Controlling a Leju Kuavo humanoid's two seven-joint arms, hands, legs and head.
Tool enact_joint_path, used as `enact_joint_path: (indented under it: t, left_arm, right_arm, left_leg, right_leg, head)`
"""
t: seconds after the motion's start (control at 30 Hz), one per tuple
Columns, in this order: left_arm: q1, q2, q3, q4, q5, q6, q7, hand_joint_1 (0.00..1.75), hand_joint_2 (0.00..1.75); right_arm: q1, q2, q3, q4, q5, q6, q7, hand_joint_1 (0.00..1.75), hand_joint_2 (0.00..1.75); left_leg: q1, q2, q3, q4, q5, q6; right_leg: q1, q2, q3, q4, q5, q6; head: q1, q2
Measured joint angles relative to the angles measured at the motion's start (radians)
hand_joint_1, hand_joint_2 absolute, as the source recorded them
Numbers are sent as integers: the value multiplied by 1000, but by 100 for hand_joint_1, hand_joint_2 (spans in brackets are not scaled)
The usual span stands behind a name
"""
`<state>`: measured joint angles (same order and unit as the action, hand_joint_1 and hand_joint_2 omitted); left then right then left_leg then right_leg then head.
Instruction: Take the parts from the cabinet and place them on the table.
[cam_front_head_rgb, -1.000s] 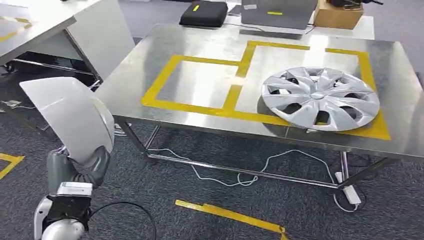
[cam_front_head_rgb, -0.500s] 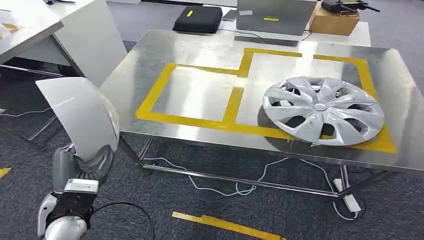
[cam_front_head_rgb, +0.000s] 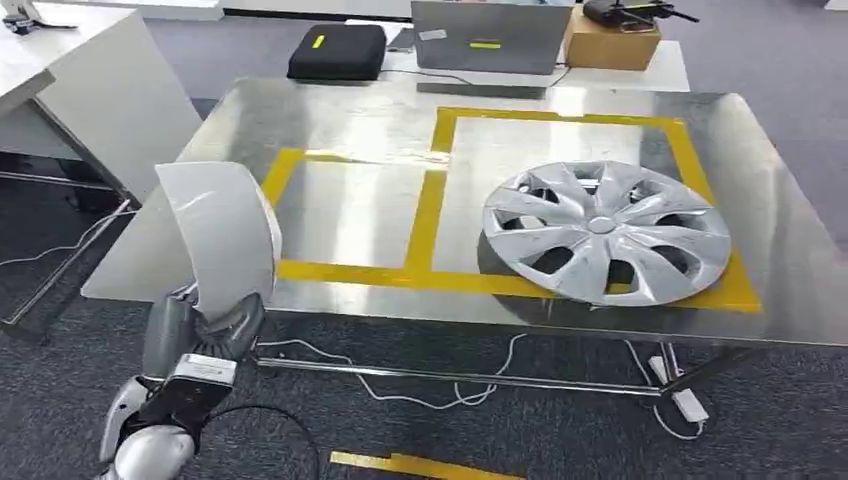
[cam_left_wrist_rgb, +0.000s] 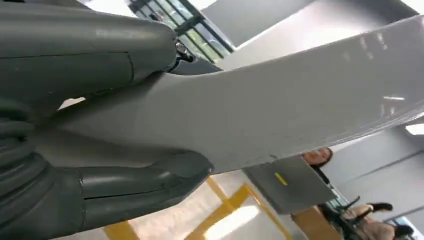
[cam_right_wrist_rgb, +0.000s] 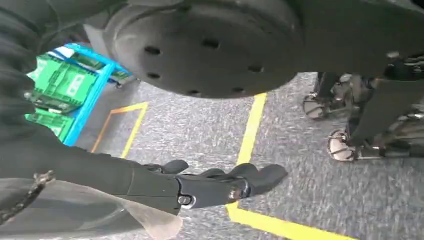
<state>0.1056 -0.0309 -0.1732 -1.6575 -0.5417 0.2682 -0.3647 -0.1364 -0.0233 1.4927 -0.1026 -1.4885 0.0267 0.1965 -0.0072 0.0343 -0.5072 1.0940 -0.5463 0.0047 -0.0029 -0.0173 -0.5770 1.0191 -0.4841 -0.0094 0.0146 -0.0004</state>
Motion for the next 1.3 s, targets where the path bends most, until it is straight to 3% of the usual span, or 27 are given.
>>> enact_joint_path:
  t: [0.03,0.1,0.13,0.17,0.2,0.23,0.27,0.3,0.33,0.37,0.4,0.43,0.47,0.5,0.57,0.63,0.83,1.07,1.3]
  left_arm:
    - [-4,3,0,4,0,-1,0,175,175]
    - [-7,6,0,19,-2,-3,1,175,175]
    - [-7,9,0,26,-3,-4,2,175,175]
    - [-10,11,-1,37,-6,-7,3,175,175]
    - [-14,13,-2,46,-10,-8,6,175,175]
    - [-18,13,-3,55,-13,-10,6,175,175]
    - [-23,13,-5,62,-16,-13,8,175,175]
    - [-29,14,-6,70,-19,-15,10,175,175]
    - [-37,16,-9,84,-24,-16,14,175,175]
    - [-44,16,-11,94,-31,-17,25,175,175]
    - [-49,16,-13,104,-41,-17,37,175,175]
    - [-59,17,-14,116,-48,-16,48,175,175]
    - [-76,16,-15,131,-58,-13,56,175,175]
    - [-90,16,-18,146,-76,-8,71,175,175]
    - [-116,15,-21,181,-113,3,105,175,175]
    - [-157,15,-30,234,-169,26,131,175,175]
    - [-288,14,-67,417,-351,95,224,175,175]
    - [-439,0,-141,635,-523,111,317,175,175]
    - [-565,-45,-230,830,-682,69,419,175,175]
  right_arm:
    - [-2,0,1,0,-1,0,0,0,175]
    - [-2,0,1,0,-3,-1,0,0,175]
    - [-1,0,1,0,-3,0,0,0,175]
    - [1,0,1,0,-3,0,0,0,175]
    - [3,0,1,0,-3,1,4,0,175]
    - [3,0,1,0,-3,2,4,0,175]
    - [2,0,1,0,-3,3,5,0,175]
    - [3,0,1,0,-3,3,5,0,175]
    - [0,0,1,0,-2,4,5,0,175]
    - [-2,0,1,0,0,5,2,0,175]
    - [-4,0,1,0,3,8,2,0,175]
    - [-4,0,1,0,5,10,3,0,175]
    - [-3,0,2,0,5,11,3,0,175]
    - [-4,0,2,0,8,12,3,0,175]
    - [-8,0,2,-2,14,15,3,0,175]
    - [-13,0,5,-4,22,18,3,0,175]
    - [-27,0,22,-8,46,20,3,0,175]
    - [-41,5,44,-14,75,26,3,0,175]
    - [-59,11,50,-17,102,36,3,0,175]
  left_leg:
    - [4,-15,-28,53,-22,-7]
    - [13,-23,-104,166,-83,-19]
    - [17,-23,-136,202,-110,-24]
    - [20,-23,-153,203,-111,-27]
    - [21,-23,-152,172,-82,-28]
    - [21,-23,-138,114,-26,-29]
    - [21,-24,-113,28,50,-26]
    - [21,-28,-98,-38,99,-23]
    - [15,-32,-103,-33,51,-19]
    - [13,-31,-105,-44,53,-9]
    - [14,-32,-106,-47,87,-4]
    - [18,-32,-103,-56,92,-8]
    - [16,-33,-103,-56,93,-13]
    - [15,-35,-104,-56,92,-12]
    - [14,-36,-103,-56,89,-7]
    - [13,-37,-101,-56,86,1]
    - [10,-37,-102,-55,87,6]
    - [10,-37,-102,-56,88,7]
    - [11,-37,-102,-57,88,7]
  right_leg:
    - [-2,6,3,-1,-2,-2]
    - [-3,21,7,-1,-7,-7]
    - [-3,29,9,-1,-10,-7]
    - [-4,35,14,-1,-15,-5]
    - [-4,39,21,-1,-20,-4]
    - [-6,42,29,-1,-25,0]
    - [-7,45,38,-1,-31,4]
    - [-8,46,37,-2,-36,10]
    - [-6,47,41,0,-38,15]
    - [-5,48,33,2,-39,23]
    - [-5,48,34,2,-41,28]
    - [-3,46,29,3,-47,26]
    - [-2,45,38,-2,-41,-1]
    - [-2,43,39,-4,-43,-2]
    - [-3,42,41,-12,-42,5]
    - [-3,40,39,-20,-44,20]
    - [-7,38,42,-24,-39,35]
    - [-7,38,50,-24,-38,39]
    - [-6,39,49,-23,-38,39]
  head:
    - [-6,0]
    - [-6,0]
    - [-6,0]
    - [-5,0]
    - [-6,0]
    - [-7,0]
    - [-6,0]
    - [-7,0]
    - [-4,0]
    - [-9,0]
    - [-6,0]
    - [-8,0]
    - [-7,0]
    - [-6,0]
    - [-7,0]
    - [-7,0]
    - [-8,0]
    - [-8,0]
    - [-7,0]
